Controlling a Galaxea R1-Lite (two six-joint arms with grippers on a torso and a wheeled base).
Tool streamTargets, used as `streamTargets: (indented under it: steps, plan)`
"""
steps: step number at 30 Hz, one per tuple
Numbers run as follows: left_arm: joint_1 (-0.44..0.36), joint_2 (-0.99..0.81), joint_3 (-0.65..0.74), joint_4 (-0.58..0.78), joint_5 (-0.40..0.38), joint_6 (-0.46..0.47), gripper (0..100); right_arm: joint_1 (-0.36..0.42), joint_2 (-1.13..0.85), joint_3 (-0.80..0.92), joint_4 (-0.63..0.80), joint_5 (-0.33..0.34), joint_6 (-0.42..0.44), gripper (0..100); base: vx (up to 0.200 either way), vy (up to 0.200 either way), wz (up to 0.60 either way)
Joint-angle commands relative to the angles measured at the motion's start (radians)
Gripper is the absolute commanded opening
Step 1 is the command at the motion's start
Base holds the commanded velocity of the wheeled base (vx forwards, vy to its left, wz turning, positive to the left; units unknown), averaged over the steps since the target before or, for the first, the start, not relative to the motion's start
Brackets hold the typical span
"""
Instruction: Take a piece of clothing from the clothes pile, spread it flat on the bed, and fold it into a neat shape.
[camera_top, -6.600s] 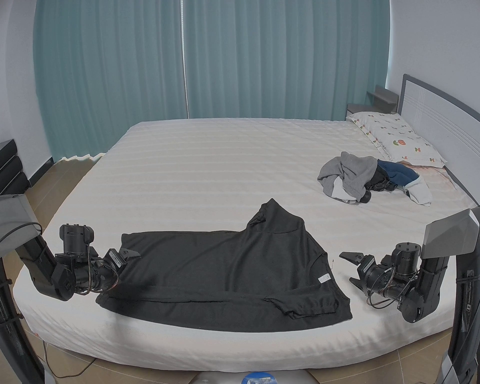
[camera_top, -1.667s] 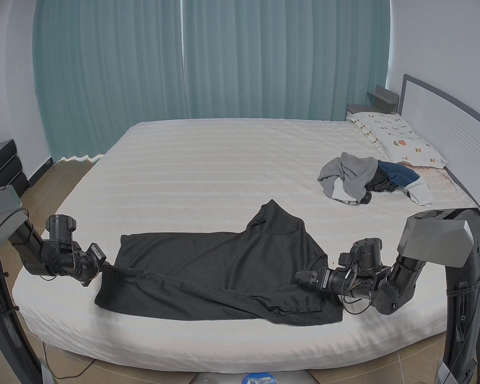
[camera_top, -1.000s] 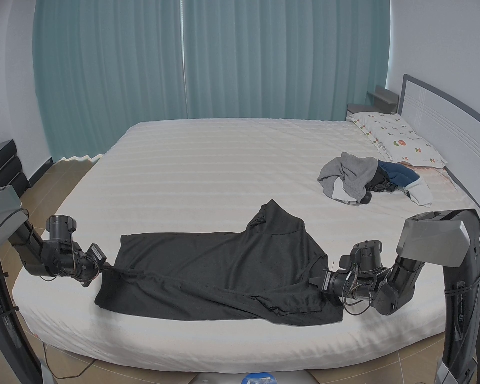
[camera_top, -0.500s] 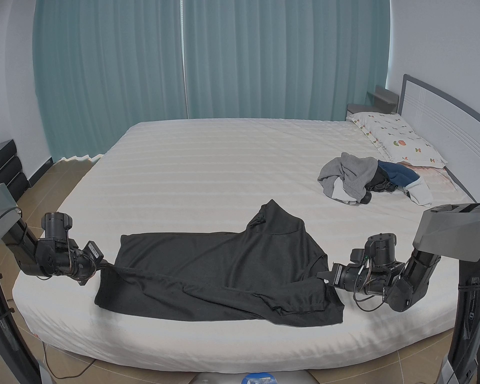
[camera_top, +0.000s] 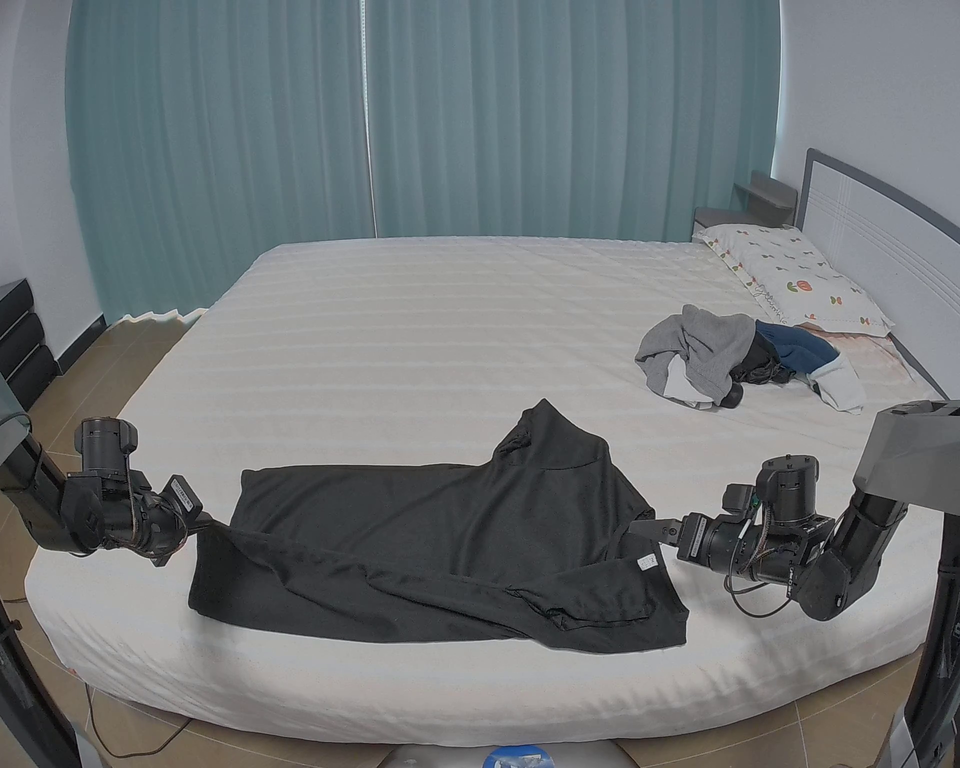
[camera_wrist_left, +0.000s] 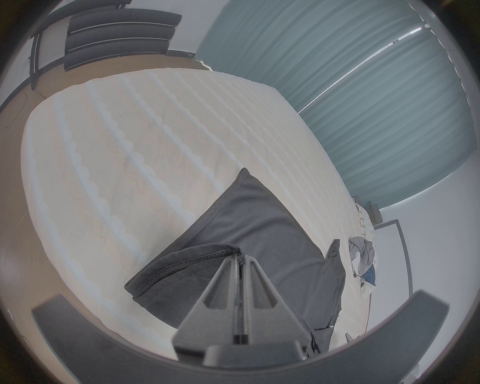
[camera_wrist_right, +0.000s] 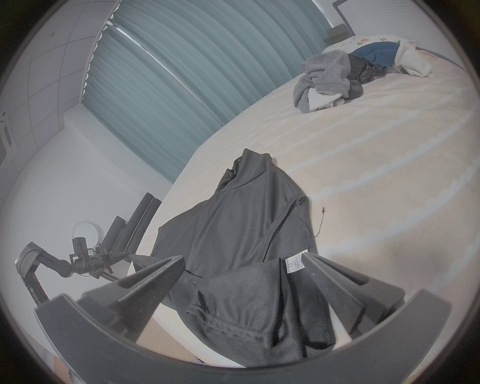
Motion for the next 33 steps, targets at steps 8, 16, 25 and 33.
streamTargets:
  steps: [8, 16, 25, 33]
  plan:
    - [-0.001, -0.004, 0.002, 0.0, -0.001, -0.001, 0, 0.032, 0.127, -0.08, 0.015, -0.004, 0.0, 100, 0.0, 0.0, 0.0]
    - [-0.001, -0.001, 0.002, 0.0, -0.001, -0.001, 0, 0.052, 0.211, -0.159, 0.04, -0.006, -0.001, 100, 0.0, 0.0, 0.0]
    - [-0.001, -0.001, 0.002, 0.0, -0.001, 0.001, 0, 0.051, 0.242, -0.186, 0.046, -0.004, -0.003, 0, 0.0, 0.0, 0.0]
    - [0.001, -0.004, 0.006, 0.0, -0.001, 0.001, 0, 0.041, 0.204, -0.148, 0.033, -0.001, -0.001, 0, 0.0, 0.0, 0.0]
